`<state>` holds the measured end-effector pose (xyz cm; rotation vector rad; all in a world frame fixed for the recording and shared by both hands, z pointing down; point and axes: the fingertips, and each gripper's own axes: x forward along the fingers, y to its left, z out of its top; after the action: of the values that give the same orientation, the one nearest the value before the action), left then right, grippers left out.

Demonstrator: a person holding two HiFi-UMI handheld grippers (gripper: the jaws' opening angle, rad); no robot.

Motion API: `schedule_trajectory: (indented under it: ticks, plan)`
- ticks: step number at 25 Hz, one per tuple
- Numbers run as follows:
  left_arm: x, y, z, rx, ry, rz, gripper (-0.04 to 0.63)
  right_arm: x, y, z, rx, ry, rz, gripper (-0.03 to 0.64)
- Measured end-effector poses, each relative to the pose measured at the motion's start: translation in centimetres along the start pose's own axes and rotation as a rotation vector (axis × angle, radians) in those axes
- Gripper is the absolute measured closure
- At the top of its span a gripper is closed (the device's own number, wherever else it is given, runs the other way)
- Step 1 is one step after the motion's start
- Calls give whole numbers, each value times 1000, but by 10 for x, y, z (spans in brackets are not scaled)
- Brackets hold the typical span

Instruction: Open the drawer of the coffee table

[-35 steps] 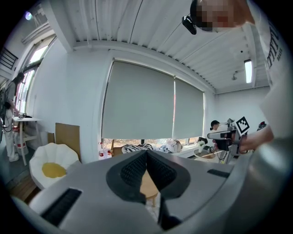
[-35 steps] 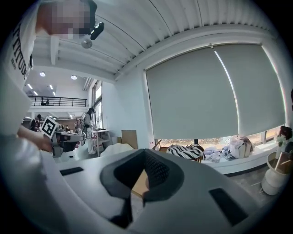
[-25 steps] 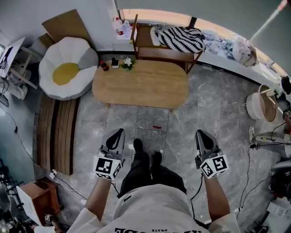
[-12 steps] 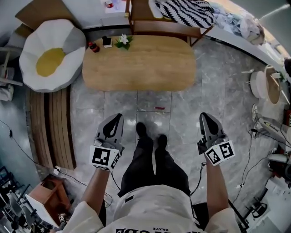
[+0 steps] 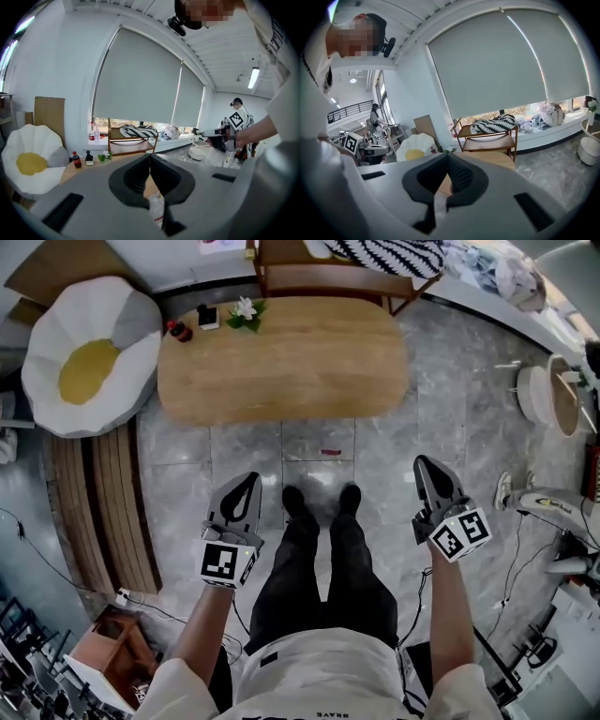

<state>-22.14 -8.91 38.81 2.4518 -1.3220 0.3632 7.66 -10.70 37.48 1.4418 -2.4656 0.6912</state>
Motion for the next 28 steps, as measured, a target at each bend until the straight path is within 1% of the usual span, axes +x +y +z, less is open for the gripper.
schedule_trajectory:
  ticks: [4, 7, 11, 14, 17, 19, 22, 25, 28]
  plan:
    - [15, -6, -16, 2, 15, -18, 575, 8, -7, -16, -5, 34, 19, 601]
    - [29, -10, -36, -9, 25, -25, 575, 19, -26, -41, 62, 43, 12, 601]
    - [56, -12, -78, -30, 52, 1, 575, 45, -60, -100, 207, 60, 33, 601]
    - [79, -18, -117, -64, 82, 19, 575, 66, -80, -154, 268, 90, 59, 600]
    - [104, -25, -159, -92, 101, 33, 575, 92, -99, -206, 282, 120, 80, 598]
    - [124, -29, -187, -102, 102, 38, 575, 111, -111, -234, 277, 128, 94, 596]
    - [146, -36, -228, -112, 128, 35, 575, 130, -122, -274, 307, 150, 108, 584]
    - [167, -40, -260, -103, 146, 26, 575, 146, -133, -307, 340, 158, 124, 569]
    - [187, -49, -284, -129, 177, 19, 575, 156, -145, -335, 363, 160, 134, 555]
